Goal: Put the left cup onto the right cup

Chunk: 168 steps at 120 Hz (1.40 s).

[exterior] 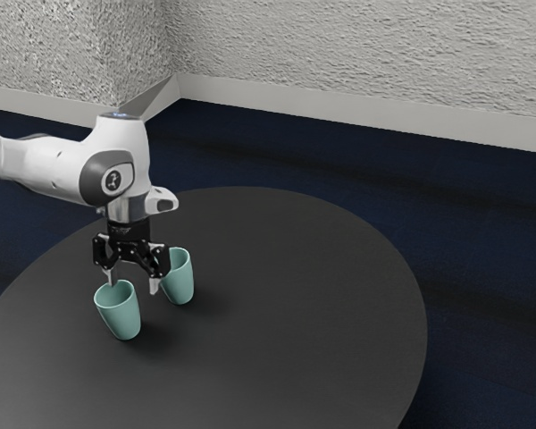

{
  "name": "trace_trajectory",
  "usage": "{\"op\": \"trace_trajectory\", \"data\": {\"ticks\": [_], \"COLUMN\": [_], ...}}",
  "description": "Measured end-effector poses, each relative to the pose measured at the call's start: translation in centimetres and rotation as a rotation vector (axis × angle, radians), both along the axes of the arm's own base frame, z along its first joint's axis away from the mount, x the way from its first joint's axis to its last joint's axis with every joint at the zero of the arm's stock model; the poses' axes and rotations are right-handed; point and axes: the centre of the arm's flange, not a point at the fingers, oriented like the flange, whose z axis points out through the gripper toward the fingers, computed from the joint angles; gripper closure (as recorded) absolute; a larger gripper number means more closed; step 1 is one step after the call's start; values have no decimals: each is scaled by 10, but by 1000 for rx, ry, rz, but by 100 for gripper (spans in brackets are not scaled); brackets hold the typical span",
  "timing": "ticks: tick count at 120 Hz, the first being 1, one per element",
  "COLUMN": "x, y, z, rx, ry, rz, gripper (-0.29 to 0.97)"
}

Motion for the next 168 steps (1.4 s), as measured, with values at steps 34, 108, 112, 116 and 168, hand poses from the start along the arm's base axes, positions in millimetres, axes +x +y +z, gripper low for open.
{"op": "trace_trajectory", "data": {"ticks": [34, 108, 112, 116, 168], "x": [-3, 0, 0, 0, 0], "y": [1, 2, 2, 2, 9], "z": [-5, -28, -29, -30, -37], "rx": [-7, -10, -10, -10, -9], "ry": [-2, 13, 14, 14, 21], "rz": [8, 14, 14, 14, 26], "gripper": [6, 6, 6, 6, 10]}}
